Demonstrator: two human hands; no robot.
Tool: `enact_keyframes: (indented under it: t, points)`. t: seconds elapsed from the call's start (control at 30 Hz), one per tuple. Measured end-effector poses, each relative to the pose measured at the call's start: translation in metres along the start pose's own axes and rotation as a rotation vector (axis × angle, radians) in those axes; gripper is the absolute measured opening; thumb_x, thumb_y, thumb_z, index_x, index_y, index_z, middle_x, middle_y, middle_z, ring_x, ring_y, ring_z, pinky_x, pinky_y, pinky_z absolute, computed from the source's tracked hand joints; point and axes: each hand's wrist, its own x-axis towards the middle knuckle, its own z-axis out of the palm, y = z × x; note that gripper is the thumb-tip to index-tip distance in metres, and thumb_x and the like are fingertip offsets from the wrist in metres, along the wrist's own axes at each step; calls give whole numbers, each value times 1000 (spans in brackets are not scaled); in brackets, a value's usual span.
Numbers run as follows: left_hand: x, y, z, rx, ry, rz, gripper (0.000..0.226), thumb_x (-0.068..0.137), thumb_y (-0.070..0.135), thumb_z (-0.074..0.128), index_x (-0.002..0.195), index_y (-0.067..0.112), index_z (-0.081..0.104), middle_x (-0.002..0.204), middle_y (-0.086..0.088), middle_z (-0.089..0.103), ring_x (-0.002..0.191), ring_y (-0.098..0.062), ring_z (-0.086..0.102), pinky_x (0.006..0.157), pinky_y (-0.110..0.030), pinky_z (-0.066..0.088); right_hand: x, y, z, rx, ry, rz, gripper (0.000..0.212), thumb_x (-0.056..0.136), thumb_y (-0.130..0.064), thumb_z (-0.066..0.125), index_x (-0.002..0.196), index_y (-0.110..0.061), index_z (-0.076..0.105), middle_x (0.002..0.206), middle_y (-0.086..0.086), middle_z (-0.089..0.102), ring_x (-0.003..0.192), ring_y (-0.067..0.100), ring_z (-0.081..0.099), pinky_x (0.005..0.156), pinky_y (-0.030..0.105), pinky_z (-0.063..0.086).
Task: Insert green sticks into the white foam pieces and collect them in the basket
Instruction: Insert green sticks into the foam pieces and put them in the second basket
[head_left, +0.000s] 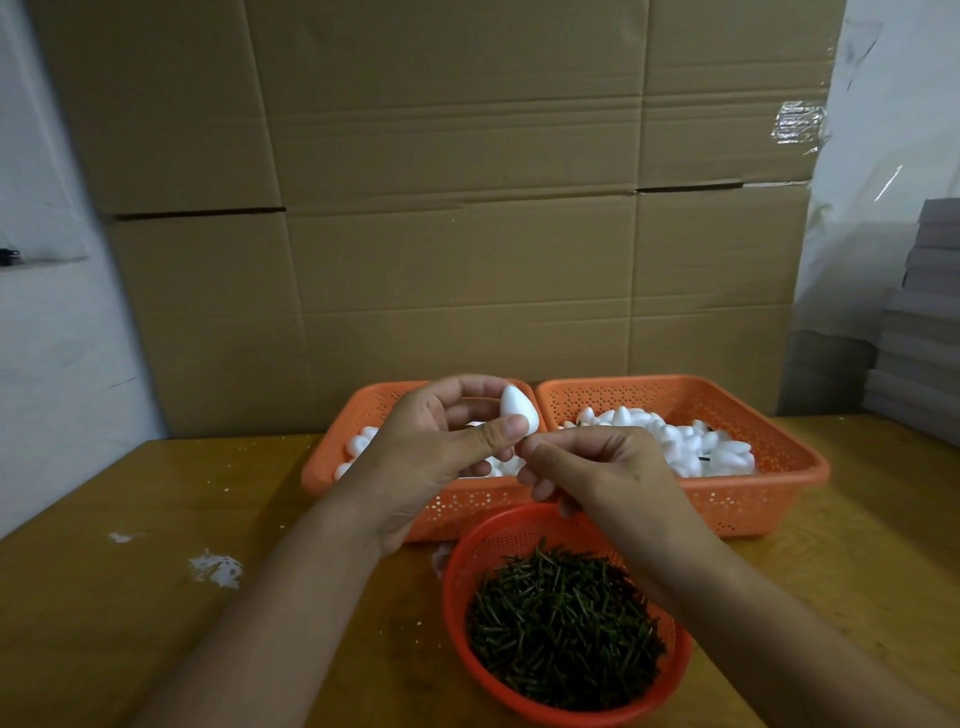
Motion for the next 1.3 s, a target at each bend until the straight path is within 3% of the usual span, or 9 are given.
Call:
enact_keyframes:
  t: [0.47, 0.67, 1.07, 1.2, 1.3]
  points:
    - [1, -4, 9, -45, 57, 12, 40, 72, 28, 80, 109, 17, 67, 89, -2, 75, 71, -11, 64, 64, -26, 50, -2, 1, 2, 23, 37, -47, 17, 91, -15, 68, 80, -7, 80, 69, 6, 73, 59, 6, 60, 52, 16, 45]
    - [1, -7, 14, -10, 98, 35, 40, 72, 31, 79, 108, 18, 66, 89, 1, 75, 69, -9, 64, 65, -27, 49, -1, 2, 2, 13, 70, -44, 19, 90, -17, 69, 78, -6, 79, 70, 15, 71, 59, 13, 56, 52, 19, 44]
    - [4, -10, 11, 8, 114, -54, 45, 75, 43, 78, 113, 21, 65, 99, 0, 76, 74, -10, 68, 62, -23, 52, 9, 10, -6, -131, 127, -150, 18, 89, -15, 70, 72, -18, 75, 55, -4, 65, 48, 0, 54, 48, 14, 41]
    - [10, -6, -2, -45, 316, -94, 13, 97, 31, 64, 107, 24, 65, 95, 4, 75, 67, -10, 66, 56, -22, 50, 22, 10, -31, -241, 270, -44, 25, 90, -26, 67, 70, -11, 73, 63, 8, 70, 49, 8, 58, 49, 27, 42]
    - [14, -2, -23, -48, 449, -62, 12, 101, 17, 57, 107, 22, 65, 95, 2, 74, 62, -9, 65, 53, -20, 50, 32, 12, -56, -176, 376, 110, 28, 92, -31, 64, 78, -9, 73, 70, 6, 71, 52, 10, 60, 48, 24, 41]
